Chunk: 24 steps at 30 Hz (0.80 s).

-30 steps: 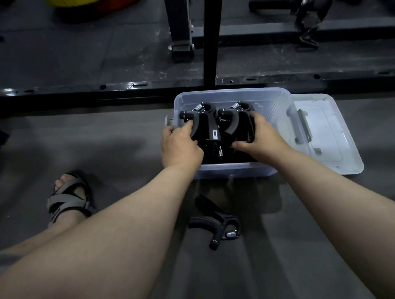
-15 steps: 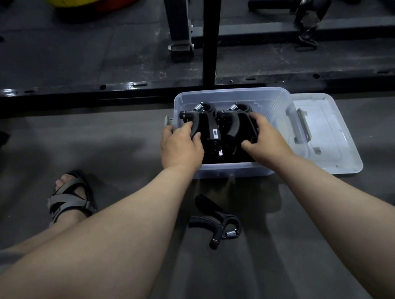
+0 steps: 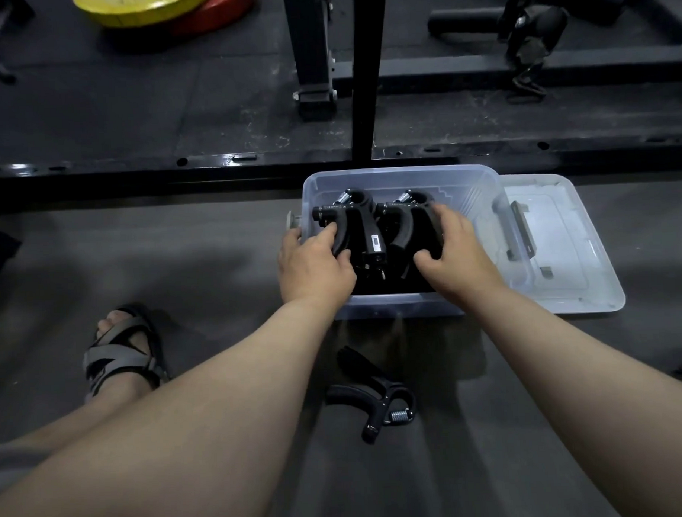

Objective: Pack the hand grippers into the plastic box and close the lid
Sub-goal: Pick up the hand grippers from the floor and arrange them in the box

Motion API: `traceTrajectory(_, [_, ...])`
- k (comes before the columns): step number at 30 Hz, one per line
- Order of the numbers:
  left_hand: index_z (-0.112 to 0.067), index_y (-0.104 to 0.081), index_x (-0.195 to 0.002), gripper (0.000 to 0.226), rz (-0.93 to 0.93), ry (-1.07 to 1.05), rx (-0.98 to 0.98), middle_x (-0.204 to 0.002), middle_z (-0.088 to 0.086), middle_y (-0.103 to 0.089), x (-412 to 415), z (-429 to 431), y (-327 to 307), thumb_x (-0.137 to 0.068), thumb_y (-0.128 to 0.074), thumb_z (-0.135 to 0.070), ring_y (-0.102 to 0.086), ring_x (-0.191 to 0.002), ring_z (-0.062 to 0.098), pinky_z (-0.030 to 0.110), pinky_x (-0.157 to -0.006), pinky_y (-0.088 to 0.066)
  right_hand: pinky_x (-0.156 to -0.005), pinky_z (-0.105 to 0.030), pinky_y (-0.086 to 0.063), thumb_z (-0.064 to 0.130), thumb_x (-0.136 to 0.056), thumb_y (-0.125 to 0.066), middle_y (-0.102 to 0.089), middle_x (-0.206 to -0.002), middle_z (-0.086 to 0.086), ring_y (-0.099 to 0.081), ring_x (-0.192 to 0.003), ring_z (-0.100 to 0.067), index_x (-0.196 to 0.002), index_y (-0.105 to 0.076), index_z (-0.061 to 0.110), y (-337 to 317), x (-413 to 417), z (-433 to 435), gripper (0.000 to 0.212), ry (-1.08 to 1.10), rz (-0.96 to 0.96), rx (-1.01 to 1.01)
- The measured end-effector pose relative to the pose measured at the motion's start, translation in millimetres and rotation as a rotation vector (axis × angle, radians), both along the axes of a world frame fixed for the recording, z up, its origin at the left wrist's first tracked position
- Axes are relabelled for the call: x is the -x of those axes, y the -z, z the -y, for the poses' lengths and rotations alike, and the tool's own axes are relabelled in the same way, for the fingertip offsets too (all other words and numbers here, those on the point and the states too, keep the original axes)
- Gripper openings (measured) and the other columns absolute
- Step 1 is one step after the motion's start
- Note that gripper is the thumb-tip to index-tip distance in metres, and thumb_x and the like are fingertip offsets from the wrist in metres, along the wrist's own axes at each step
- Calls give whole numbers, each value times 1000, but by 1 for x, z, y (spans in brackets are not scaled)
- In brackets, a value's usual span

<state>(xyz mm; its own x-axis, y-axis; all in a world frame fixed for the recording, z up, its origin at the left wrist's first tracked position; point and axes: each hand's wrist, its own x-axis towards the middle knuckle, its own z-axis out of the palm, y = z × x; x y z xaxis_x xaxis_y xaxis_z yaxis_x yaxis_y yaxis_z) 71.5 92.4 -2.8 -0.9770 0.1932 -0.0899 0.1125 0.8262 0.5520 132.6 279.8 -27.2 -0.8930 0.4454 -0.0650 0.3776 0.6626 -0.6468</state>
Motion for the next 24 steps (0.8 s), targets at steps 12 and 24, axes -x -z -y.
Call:
traceTrajectory(12, [-28, -50, -141, 49, -17, -5, -1, -134, 6, -53, 2, -1, 4, -92, -57, -34, -34, -136, 29, 42, -114, -31, -102, -35, -40, 25, -94, -43, -57, -130, -9, -52, -121, -27, -138, -47, 19, 6, 11, -8, 45, 69, -2, 40])
traceTrajectory(24, [-21, -54, -134, 47, -263, 28, 78, -141, -4, -51, 14, -3, 33, -90, -43, -35, -32, -138, 24, 42, -111, -28, -117, -46, -25, 25, -91, -45, -37, -150, -18, -34, -140, -31, -142, -42, -3, 29, -60, 41, 58, -8, -296, -473])
